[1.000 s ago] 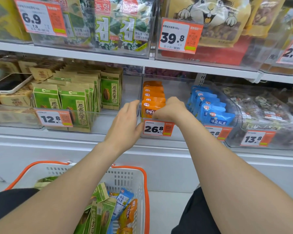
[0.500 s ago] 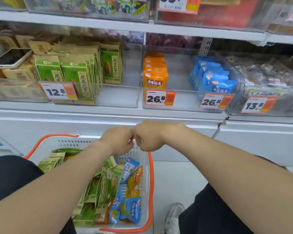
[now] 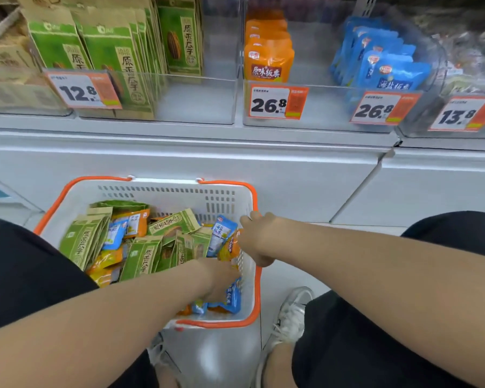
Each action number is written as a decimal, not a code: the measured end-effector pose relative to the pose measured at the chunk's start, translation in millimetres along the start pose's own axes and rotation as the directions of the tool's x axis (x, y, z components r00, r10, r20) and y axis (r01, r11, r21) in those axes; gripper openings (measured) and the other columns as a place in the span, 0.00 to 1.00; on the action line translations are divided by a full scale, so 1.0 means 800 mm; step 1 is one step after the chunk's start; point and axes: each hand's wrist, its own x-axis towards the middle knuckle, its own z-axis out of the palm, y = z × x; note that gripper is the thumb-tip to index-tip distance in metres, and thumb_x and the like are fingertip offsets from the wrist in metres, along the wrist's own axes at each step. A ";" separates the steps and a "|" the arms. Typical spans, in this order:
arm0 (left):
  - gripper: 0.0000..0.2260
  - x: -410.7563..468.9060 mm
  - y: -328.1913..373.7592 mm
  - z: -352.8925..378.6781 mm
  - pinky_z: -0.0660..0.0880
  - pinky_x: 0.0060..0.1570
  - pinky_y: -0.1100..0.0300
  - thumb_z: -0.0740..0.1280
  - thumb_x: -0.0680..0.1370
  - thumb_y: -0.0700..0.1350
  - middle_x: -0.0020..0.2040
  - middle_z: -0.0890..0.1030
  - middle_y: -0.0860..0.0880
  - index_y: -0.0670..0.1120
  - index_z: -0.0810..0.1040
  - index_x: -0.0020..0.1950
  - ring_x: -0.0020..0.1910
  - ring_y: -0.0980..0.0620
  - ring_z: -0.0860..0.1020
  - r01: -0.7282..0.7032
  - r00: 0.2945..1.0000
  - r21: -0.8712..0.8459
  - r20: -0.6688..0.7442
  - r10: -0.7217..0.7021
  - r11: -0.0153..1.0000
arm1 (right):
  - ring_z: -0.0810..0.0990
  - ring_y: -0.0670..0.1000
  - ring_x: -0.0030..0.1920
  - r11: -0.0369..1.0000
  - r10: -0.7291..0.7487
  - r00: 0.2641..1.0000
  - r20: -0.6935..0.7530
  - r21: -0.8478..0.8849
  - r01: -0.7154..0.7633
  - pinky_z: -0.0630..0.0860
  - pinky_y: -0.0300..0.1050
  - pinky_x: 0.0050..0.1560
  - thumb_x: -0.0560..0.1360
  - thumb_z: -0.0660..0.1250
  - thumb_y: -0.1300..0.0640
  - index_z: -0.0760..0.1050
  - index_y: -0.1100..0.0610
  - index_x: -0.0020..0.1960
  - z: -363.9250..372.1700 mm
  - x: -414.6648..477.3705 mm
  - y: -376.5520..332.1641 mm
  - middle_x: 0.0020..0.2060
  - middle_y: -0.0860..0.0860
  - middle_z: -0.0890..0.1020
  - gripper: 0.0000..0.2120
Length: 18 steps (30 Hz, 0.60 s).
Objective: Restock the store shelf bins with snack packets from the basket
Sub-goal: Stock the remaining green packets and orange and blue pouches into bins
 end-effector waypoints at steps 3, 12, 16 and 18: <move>0.31 0.009 0.016 0.015 0.75 0.61 0.45 0.66 0.83 0.42 0.81 0.62 0.43 0.42 0.55 0.83 0.73 0.39 0.72 -0.027 0.998 0.043 -0.062 0.030 0.999 | 0.67 0.61 0.70 1.000 0.024 1.000 0.006 0.004 -0.024 0.73 0.55 0.60 0.78 0.71 0.55 0.68 0.54 0.75 -0.002 0.005 0.006 0.71 0.59 0.65 0.27; 0.14 0.013 -0.009 -0.017 0.75 0.43 0.48 0.70 0.81 0.38 0.58 0.80 0.42 0.44 0.71 0.65 0.55 0.39 0.81 -0.099 0.988 0.188 -0.099 0.119 0.977 | 0.70 0.58 0.66 0.999 0.019 1.000 0.011 0.035 -0.019 0.73 0.50 0.49 0.80 0.69 0.54 0.64 0.53 0.78 -0.010 0.012 0.012 0.69 0.58 0.66 0.29; 0.10 0.012 -0.013 -0.024 0.74 0.43 0.49 0.68 0.82 0.38 0.56 0.80 0.42 0.43 0.73 0.61 0.54 0.41 0.80 -0.104 0.990 0.144 -0.077 0.116 0.984 | 0.72 0.56 0.63 1.000 0.002 1.000 0.029 0.006 -0.002 0.70 0.47 0.41 0.81 0.67 0.54 0.66 0.53 0.78 -0.014 0.017 0.016 0.66 0.56 0.70 0.27; 0.12 0.010 -0.017 -0.032 0.72 0.45 0.51 0.67 0.83 0.38 0.62 0.79 0.43 0.44 0.75 0.66 0.59 0.41 0.80 -0.068 0.995 0.100 -0.066 0.075 0.993 | 0.76 0.54 0.59 0.999 -0.026 0.999 0.038 -0.024 0.027 0.70 0.46 0.38 0.81 0.65 0.55 0.71 0.53 0.73 -0.019 0.018 0.018 0.62 0.54 0.74 0.21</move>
